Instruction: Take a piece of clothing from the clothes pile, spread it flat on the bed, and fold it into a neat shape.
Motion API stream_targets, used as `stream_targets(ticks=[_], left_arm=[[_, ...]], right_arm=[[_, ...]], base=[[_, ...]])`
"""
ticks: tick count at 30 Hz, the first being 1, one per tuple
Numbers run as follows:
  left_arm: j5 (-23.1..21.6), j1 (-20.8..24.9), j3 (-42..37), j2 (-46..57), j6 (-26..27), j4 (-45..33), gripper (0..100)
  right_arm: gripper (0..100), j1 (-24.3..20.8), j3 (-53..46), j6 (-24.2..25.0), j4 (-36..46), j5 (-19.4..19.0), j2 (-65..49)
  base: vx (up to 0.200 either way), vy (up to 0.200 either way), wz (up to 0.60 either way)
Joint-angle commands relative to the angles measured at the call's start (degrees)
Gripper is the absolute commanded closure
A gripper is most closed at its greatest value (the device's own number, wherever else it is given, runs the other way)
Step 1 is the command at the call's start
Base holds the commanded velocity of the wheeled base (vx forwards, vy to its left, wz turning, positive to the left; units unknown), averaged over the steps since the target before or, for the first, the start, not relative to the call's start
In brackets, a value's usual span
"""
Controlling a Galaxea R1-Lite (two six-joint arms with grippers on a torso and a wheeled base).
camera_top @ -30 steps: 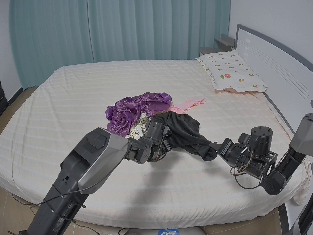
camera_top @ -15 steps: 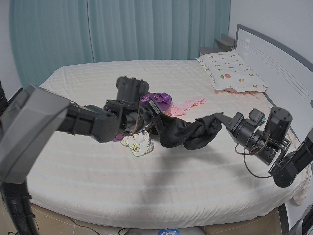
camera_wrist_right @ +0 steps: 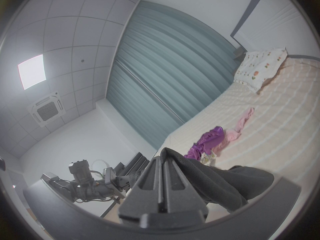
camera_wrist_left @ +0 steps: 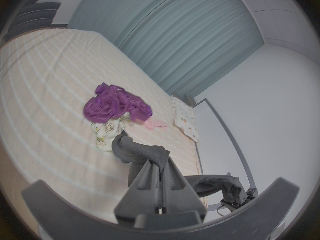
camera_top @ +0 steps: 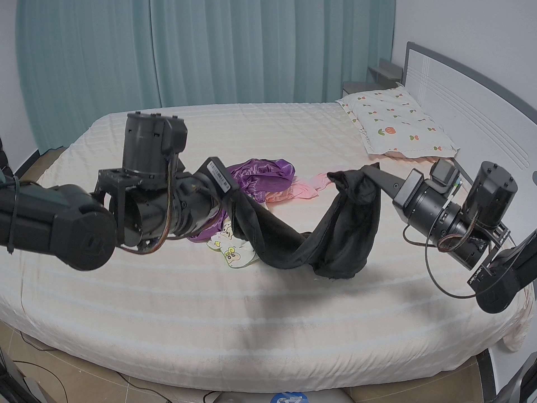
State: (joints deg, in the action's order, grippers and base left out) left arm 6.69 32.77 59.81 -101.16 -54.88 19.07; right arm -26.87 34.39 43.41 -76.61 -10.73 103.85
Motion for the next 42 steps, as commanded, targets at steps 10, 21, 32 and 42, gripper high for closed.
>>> stream_targets(ticks=[10,21,32,42], left_arm=[[-0.2,0.6,-8.3,2.6,-3.8,0.2,100],[-0.2,0.5,-8.2,2.8,-3.9,0.2,100],[0.0,-1.3,-8.2,3.4,-4.4,0.1,100],[-0.3,-2.9,-9.4,6.5,-4.5,0.0,100]], right_arm=[[100,-3.4,1.7,0.0,-0.3,0.4,6.4],[100,-3.3,1.6,-0.1,-0.3,0.5,4.3],[100,-3.3,1.9,-0.3,-0.3,0.7,3.7],[100,-3.5,3.0,-1.2,0.3,1.0,3.1]], base=[[-0.120,0.000,0.00],[-0.055,0.000,0.00],[0.000,0.073,0.00],[0.000,0.200,0.00]])
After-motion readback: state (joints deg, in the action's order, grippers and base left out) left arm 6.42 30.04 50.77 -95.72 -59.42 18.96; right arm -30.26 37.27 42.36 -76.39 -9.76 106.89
